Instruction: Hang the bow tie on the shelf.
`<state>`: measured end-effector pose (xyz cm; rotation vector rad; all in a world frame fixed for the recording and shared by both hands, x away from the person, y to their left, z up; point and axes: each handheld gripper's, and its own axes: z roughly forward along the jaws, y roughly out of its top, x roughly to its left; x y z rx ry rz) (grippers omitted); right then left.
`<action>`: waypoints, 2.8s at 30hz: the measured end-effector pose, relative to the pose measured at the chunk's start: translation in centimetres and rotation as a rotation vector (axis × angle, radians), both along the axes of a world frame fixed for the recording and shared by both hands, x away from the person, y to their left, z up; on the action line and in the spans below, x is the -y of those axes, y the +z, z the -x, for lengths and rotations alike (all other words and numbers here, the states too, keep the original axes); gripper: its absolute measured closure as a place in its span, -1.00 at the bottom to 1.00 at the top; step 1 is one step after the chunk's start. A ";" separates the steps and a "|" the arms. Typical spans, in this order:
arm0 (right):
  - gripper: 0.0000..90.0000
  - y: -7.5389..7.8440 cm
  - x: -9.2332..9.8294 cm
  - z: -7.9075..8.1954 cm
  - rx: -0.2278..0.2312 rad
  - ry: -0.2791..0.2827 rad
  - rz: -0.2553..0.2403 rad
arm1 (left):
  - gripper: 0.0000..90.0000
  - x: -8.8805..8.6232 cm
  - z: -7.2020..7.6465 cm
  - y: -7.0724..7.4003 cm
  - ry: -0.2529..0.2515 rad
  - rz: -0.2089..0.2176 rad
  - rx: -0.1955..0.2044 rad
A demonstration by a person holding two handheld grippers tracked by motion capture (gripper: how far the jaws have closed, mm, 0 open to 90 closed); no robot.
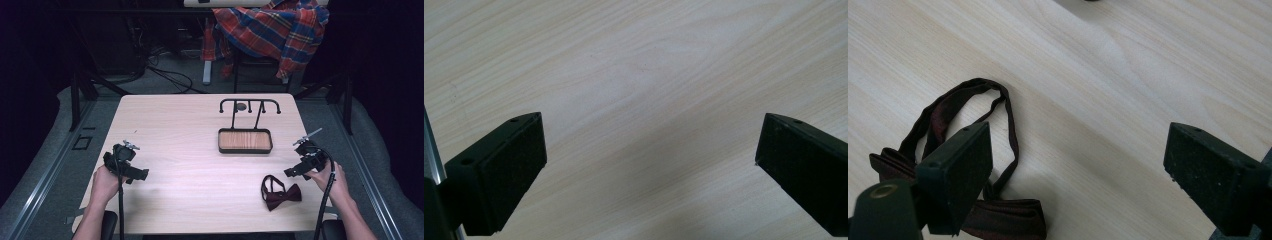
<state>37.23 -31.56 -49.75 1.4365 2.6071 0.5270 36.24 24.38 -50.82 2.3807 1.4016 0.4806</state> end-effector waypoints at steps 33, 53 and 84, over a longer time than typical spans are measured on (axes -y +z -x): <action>-0.87 0.4 -2.2 0.4 0.040 0.123 -0.007 | -1.00 0.1 0.1 0.1 -0.003 -0.004 0.006; -1.00 -1.2 -4.6 -0.2 -0.008 0.128 0.056 | -1.00 0.1 0.2 0.2 -0.002 0.004 0.014; 0.45 -4.0 -7.2 -0.2 -0.124 0.136 0.129 | -1.00 0.3 0.1 0.2 -0.006 0.002 0.005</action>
